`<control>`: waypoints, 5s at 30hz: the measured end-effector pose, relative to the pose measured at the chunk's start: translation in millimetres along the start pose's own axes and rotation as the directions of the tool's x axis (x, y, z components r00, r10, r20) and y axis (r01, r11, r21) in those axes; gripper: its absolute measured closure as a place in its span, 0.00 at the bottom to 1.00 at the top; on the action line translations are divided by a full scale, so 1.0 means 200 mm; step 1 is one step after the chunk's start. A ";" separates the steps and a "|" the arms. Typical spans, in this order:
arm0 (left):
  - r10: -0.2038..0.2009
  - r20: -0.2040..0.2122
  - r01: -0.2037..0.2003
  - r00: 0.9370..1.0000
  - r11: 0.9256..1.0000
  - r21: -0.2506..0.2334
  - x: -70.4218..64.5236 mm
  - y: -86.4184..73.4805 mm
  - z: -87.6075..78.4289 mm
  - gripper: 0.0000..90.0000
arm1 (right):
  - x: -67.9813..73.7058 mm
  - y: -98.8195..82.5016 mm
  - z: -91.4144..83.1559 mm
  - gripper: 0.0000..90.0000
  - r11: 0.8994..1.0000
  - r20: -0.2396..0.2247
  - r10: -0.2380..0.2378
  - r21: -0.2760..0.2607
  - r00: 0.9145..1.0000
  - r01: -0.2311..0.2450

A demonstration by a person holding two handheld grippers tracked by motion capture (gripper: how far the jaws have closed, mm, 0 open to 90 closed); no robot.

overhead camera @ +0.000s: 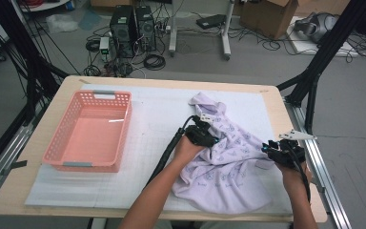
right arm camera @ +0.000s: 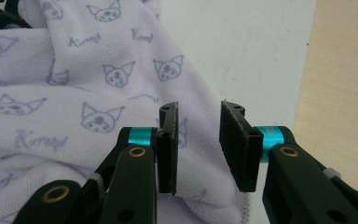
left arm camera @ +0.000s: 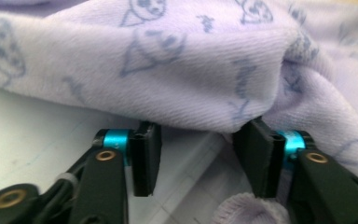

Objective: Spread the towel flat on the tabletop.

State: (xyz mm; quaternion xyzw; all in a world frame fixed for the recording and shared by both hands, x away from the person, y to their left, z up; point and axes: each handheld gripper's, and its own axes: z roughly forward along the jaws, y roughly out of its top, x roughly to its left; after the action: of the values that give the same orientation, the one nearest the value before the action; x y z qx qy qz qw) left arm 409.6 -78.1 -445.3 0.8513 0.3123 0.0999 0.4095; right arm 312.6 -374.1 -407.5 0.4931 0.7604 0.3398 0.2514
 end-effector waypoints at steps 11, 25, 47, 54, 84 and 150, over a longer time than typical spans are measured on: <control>-0.087 0.077 0.089 0.993 0.996 -0.021 0.05 -0.03 -0.04 0.99 | 0.01 0.00 0.02 0.74 1.000 0.004 0.017 -0.003 1.000 -0.017; -0.186 0.126 0.202 0.974 0.971 -0.127 0.13 -0.08 -0.17 1.00 | 0.01 0.00 0.02 0.74 1.000 -0.001 0.027 -0.012 1.000 -0.027; -0.057 0.067 0.059 0.996 0.998 -0.035 0.05 -0.09 -0.11 0.61 | 0.06 0.07 0.09 0.70 1.000 -0.025 0.019 -0.003 1.000 -0.019; 0.013 0.018 -0.013 1.000 1.000 0.014 0.02 -0.05 -0.08 0.97 | 0.06 0.06 0.08 0.70 1.000 -0.027 0.020 -0.004 0.999 -0.020; -0.186 -0.078 0.171 0.979 0.970 -0.173 0.31 -0.43 -0.74 0.96 | 0.32 0.46 0.30 0.71 0.995 -0.262 -0.018 -0.097 0.965 -0.008; -0.207 -0.095 0.169 0.974 0.937 -0.305 0.30 -0.39 -0.63 0.61 | -0.06 0.47 0.22 0.93 0.999 -0.209 0.033 -0.030 0.977 -0.040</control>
State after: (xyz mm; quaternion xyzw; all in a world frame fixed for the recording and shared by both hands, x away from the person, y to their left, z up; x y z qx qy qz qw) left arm 368.7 75.5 -428.4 0.7388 0.3992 0.1592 0.5191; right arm 403.2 -346.1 -362.2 0.4642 0.7673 0.4074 0.1724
